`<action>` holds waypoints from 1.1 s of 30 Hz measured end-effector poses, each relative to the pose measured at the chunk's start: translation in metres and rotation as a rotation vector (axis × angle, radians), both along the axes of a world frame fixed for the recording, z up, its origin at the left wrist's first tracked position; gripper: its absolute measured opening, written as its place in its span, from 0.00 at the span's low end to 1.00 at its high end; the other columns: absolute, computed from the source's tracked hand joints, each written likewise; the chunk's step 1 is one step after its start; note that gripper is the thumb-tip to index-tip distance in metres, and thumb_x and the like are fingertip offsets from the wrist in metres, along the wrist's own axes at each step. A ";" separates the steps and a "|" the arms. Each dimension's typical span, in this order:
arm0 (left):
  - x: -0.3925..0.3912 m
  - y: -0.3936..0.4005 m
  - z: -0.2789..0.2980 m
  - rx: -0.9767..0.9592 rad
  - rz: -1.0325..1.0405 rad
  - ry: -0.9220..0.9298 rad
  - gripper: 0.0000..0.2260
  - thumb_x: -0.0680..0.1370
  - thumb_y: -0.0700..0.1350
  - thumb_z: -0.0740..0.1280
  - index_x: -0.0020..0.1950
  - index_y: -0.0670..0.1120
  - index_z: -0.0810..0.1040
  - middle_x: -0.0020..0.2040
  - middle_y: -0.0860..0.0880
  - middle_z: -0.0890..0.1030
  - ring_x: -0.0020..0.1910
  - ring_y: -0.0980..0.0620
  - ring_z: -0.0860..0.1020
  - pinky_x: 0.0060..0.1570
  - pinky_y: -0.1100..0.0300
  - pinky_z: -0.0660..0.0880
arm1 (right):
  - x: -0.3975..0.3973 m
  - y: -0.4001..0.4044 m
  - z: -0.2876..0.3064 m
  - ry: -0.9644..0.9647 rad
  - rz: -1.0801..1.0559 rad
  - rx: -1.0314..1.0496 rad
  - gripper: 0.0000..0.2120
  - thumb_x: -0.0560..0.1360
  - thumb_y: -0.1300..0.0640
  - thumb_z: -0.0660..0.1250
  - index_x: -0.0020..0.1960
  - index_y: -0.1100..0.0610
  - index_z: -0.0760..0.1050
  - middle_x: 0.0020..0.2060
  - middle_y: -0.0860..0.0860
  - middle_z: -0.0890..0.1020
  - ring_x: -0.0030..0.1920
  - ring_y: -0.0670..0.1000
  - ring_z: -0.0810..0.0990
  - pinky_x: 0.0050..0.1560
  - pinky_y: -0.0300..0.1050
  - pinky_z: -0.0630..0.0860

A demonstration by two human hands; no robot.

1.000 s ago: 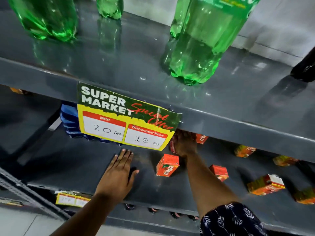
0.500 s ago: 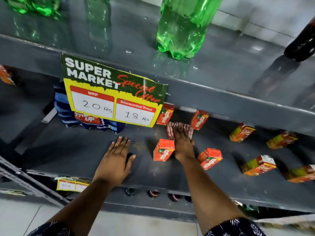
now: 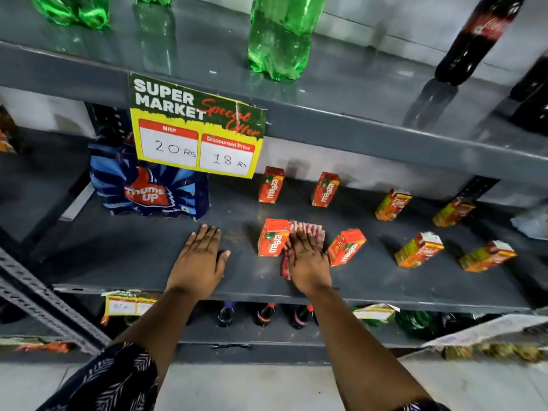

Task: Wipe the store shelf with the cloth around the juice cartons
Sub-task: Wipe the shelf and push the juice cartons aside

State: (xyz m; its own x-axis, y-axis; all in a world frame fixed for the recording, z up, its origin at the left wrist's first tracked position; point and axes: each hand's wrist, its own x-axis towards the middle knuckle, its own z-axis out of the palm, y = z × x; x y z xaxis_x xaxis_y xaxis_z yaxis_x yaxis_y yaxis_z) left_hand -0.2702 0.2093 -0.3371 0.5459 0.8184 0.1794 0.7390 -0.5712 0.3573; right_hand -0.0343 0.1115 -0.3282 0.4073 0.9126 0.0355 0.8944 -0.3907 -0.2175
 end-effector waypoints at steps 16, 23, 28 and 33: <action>-0.001 0.000 0.001 -0.014 -0.006 0.048 0.27 0.81 0.54 0.50 0.76 0.41 0.54 0.78 0.43 0.57 0.77 0.48 0.50 0.76 0.54 0.44 | -0.040 -0.065 0.013 0.046 -0.043 -0.011 0.28 0.78 0.60 0.56 0.76 0.48 0.58 0.76 0.46 0.62 0.77 0.49 0.58 0.72 0.48 0.60; 0.002 -0.005 0.008 0.035 0.034 0.267 0.30 0.81 0.57 0.44 0.77 0.39 0.48 0.79 0.43 0.51 0.78 0.47 0.46 0.76 0.50 0.43 | -0.060 -0.099 0.020 -0.054 -0.019 -0.111 0.32 0.74 0.59 0.61 0.76 0.47 0.57 0.76 0.47 0.63 0.76 0.51 0.61 0.70 0.49 0.64; 0.002 -0.015 0.015 0.037 0.042 0.327 0.30 0.82 0.57 0.44 0.76 0.38 0.46 0.79 0.41 0.49 0.78 0.45 0.46 0.76 0.51 0.43 | -0.077 -0.116 0.040 -0.087 -0.005 -0.183 0.34 0.70 0.59 0.69 0.73 0.49 0.62 0.71 0.52 0.72 0.69 0.56 0.71 0.66 0.49 0.69; -0.011 -0.022 0.015 -0.004 0.028 0.295 0.30 0.82 0.57 0.46 0.77 0.39 0.48 0.79 0.41 0.50 0.78 0.46 0.46 0.76 0.51 0.43 | -0.106 -0.122 0.066 -0.078 0.014 -0.343 0.14 0.75 0.60 0.59 0.58 0.56 0.77 0.56 0.59 0.81 0.58 0.62 0.80 0.57 0.51 0.75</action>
State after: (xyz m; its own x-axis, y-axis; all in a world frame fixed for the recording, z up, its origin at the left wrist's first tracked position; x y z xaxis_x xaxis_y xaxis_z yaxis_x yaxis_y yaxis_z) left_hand -0.2810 0.1871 -0.3223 0.5516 0.8340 0.0133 0.8264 -0.5486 0.1269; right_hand -0.1403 -0.0106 -0.2622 0.4028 0.8822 -0.2437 0.9089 -0.4169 -0.0066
